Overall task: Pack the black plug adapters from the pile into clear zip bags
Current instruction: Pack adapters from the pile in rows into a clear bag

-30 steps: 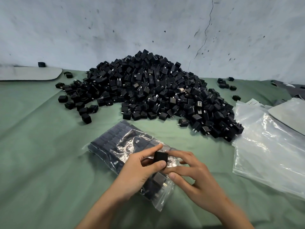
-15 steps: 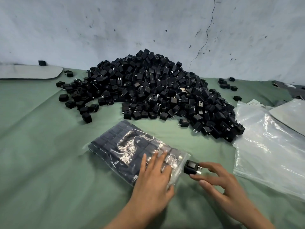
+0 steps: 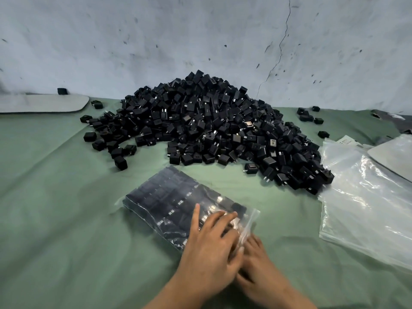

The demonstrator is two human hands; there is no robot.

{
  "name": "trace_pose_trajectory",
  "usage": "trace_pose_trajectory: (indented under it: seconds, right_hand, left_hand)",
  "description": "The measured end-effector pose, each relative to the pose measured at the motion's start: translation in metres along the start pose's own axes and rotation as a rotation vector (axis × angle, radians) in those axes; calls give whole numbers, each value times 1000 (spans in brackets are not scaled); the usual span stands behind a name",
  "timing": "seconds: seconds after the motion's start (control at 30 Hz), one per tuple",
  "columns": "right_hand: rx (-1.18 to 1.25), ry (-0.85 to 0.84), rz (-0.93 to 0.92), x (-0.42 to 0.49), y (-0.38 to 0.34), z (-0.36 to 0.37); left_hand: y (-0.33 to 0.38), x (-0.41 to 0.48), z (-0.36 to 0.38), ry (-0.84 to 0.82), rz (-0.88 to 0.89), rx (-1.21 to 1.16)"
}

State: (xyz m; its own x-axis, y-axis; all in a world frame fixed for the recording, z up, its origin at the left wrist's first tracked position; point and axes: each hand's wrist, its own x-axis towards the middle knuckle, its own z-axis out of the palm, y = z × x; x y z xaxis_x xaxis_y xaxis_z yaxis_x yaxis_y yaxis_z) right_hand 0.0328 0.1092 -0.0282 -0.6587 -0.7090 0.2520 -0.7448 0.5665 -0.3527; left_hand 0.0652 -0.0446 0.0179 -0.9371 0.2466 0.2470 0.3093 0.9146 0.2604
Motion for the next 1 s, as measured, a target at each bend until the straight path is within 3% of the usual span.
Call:
trace_pose_trajectory:
  seconds: [0.13,0.2,0.27,0.43,0.53,0.63,0.7,0.83,1.0]
  right_hand:
    - [-78,-227,-47,-1,12,-4]
    - [-127,-294,-46,-2,18,-12]
    - [-182,-337,-63,-1,23,-19]
    - [-193,-422,-57,14,23,-25]
    - [-335,-340,-163,20,18,-25]
    - [-454,-323,-114,26,13,-25]
    - [-439,-344,-116,28,11,-21]
    - [-162,-387,-132,36,15,-17]
    - [-152,-342,-218,51,14,-14]
  left_hand:
    - [-52,1,-14,363,-89,-289]
    - [-97,6,-23,544,-273,-331]
    - [-140,8,-26,616,-477,-345]
    - [-189,-3,-1,571,-628,-537]
    - [-196,-4,5,570,-616,-595]
    - [-196,-5,8,492,-551,-554]
    - [-197,-5,11,469,-534,-521]
    - [-200,-4,11,490,-549,-527]
    - [-200,-4,12,482,-563,-548]
